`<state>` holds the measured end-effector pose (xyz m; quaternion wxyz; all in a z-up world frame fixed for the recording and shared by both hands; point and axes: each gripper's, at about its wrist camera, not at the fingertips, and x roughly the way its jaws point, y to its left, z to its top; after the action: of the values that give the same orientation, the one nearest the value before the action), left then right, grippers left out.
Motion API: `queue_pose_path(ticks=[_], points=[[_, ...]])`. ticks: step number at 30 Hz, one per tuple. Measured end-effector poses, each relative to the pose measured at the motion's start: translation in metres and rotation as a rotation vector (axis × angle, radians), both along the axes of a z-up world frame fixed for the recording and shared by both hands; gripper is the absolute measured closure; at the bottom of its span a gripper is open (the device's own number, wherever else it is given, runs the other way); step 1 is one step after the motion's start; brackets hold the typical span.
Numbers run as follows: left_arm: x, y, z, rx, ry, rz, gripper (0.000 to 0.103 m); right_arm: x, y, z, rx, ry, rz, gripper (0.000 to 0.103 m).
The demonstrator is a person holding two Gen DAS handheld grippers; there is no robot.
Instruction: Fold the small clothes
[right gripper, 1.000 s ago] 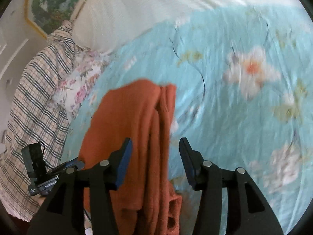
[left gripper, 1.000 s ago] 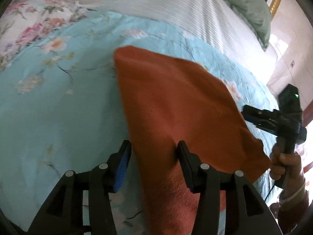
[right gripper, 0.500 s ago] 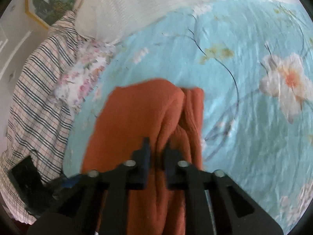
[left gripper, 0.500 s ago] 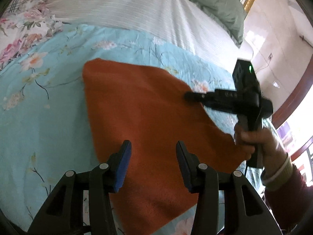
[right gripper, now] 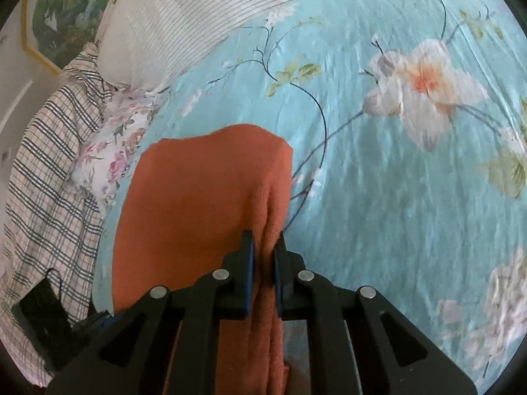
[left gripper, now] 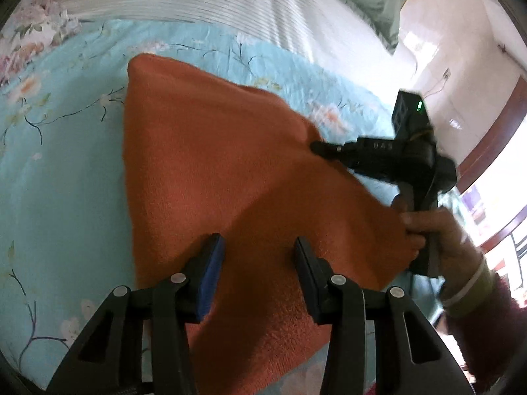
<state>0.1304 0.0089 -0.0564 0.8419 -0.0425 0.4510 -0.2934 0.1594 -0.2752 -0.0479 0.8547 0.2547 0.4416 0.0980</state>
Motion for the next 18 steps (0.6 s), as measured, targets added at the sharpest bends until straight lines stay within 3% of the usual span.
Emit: queue_pose_path(ticks=[3,6,10,14,18], points=[[-0.003,-0.007,0.000,0.037,-0.025,0.010,0.058,0.005,0.005,0.006,-0.041,0.006,0.010,0.091],[0.000,-0.005,0.000,0.025,-0.005,0.015,0.058,0.004,0.006,0.011,-0.044,0.020,0.000,0.086],[0.001,0.006,0.012,-0.015,0.022,0.024,0.058,-0.015,0.005,0.036,-0.084,-0.026,-0.044,0.085],[0.009,0.018,0.037,-0.030,-0.037,0.053,0.058,-0.019,0.025,0.060,-0.052,-0.084,0.016,0.085],[0.041,0.025,0.050,-0.033,-0.064,0.112,0.058,0.004,0.051,0.055,0.000,-0.070,0.081,0.085]])
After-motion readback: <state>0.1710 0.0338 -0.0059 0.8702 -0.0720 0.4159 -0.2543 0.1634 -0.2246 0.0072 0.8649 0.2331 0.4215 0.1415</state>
